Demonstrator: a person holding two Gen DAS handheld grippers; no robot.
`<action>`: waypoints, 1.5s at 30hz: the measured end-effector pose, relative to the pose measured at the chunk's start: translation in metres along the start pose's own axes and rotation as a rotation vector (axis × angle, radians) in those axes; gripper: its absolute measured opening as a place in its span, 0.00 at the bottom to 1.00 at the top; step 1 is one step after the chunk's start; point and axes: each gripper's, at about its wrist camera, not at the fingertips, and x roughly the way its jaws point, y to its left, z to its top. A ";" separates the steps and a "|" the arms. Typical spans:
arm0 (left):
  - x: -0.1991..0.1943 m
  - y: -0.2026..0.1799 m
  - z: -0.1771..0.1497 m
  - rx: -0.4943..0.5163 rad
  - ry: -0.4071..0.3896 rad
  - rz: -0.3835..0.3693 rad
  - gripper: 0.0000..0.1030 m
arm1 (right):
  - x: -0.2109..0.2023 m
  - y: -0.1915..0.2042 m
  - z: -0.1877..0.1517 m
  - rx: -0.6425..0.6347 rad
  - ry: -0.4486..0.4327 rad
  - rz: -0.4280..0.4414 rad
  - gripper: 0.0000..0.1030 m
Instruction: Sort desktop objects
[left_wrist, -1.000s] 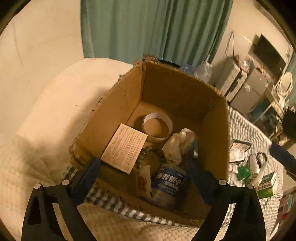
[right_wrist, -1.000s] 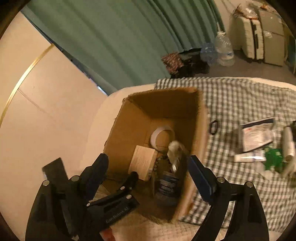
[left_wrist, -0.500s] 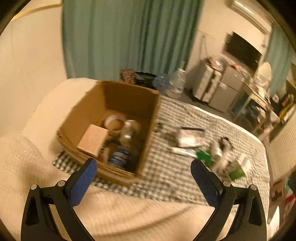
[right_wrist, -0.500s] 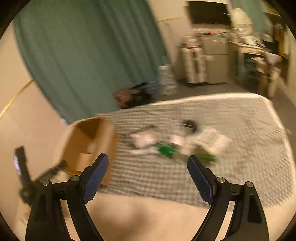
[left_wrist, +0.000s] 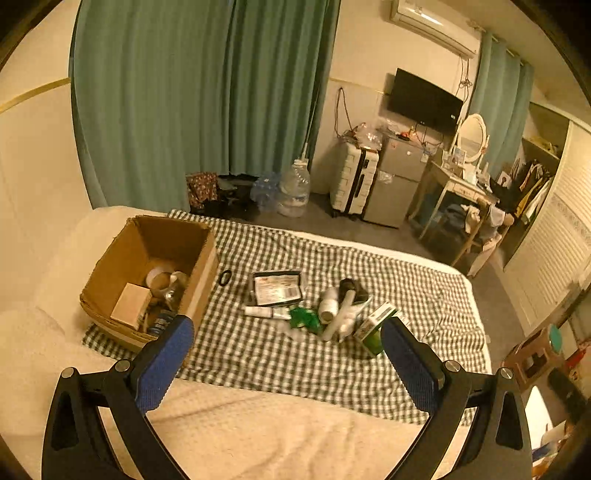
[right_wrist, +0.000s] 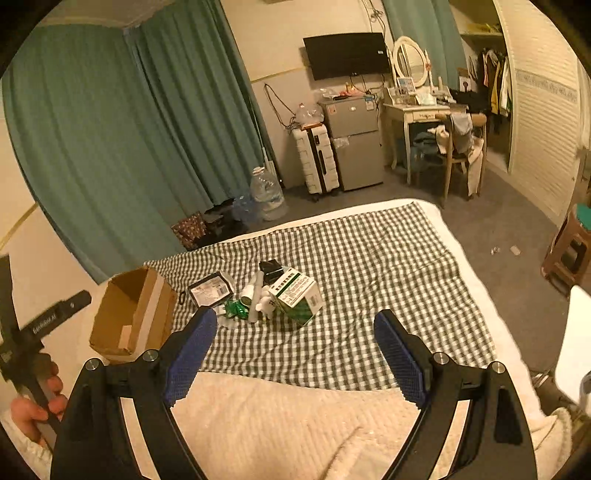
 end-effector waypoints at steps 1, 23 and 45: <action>0.000 -0.005 -0.001 0.002 -0.002 0.006 1.00 | -0.004 0.000 0.001 -0.009 0.002 -0.004 0.85; 0.223 -0.044 -0.049 0.238 0.035 0.063 1.00 | 0.232 0.007 0.004 -0.239 0.096 0.055 0.85; 0.374 -0.064 -0.099 0.302 0.213 -0.142 1.00 | 0.389 0.005 -0.061 -0.520 0.194 0.022 0.79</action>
